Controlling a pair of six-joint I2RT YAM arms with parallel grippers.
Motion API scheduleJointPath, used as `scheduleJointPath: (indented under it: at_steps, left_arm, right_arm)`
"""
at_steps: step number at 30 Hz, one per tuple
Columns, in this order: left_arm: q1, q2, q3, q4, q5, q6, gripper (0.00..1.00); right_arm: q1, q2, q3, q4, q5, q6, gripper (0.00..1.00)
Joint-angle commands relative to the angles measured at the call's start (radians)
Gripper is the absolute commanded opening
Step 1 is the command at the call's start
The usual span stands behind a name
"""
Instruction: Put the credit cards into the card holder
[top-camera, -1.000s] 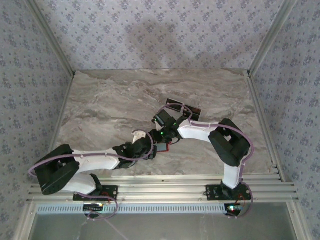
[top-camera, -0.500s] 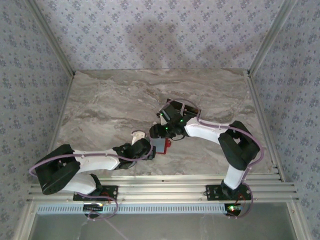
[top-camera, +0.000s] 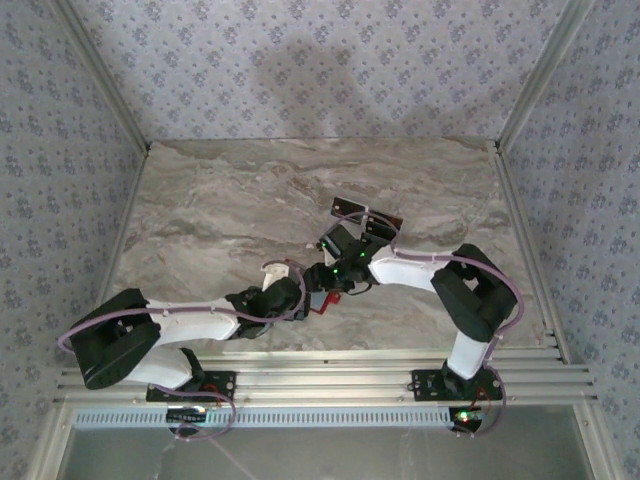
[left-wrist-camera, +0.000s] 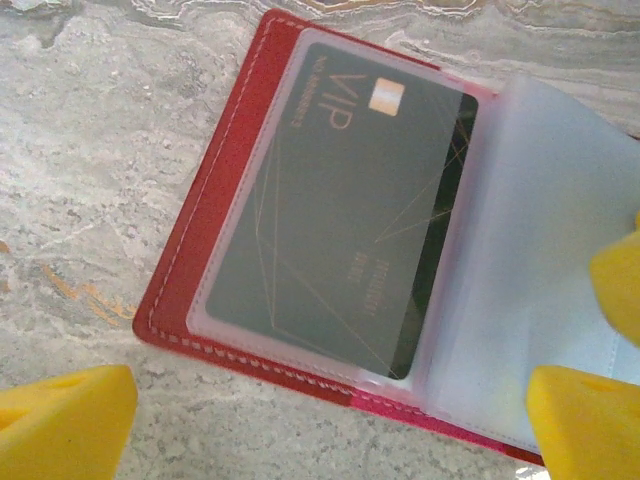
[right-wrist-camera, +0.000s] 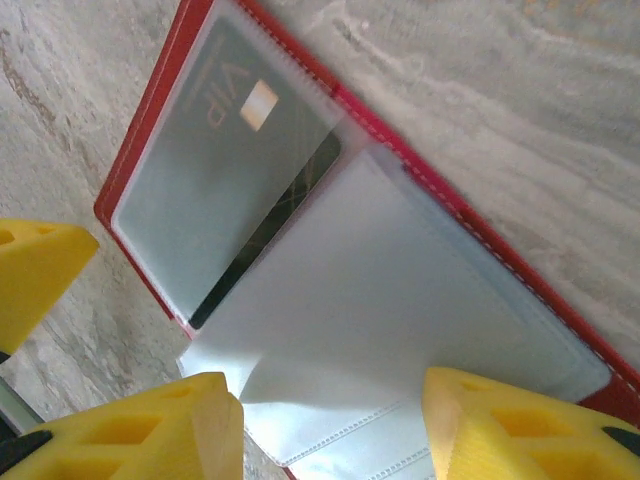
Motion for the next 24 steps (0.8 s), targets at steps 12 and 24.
scheduleJointPath:
  at_steps: [12,24]
  left_arm:
    - [-0.008,-0.033,-0.005,-0.03,-0.041,-0.002,1.0]
    - [0.14,-0.322,-0.053,-0.208,-0.07,-0.026,1.0]
  right_arm:
    - [0.017,0.032,-0.009,0.035,0.01,0.044,0.56]
    - [-0.024,0.088,0.051,0.015,0.001,0.014,0.56]
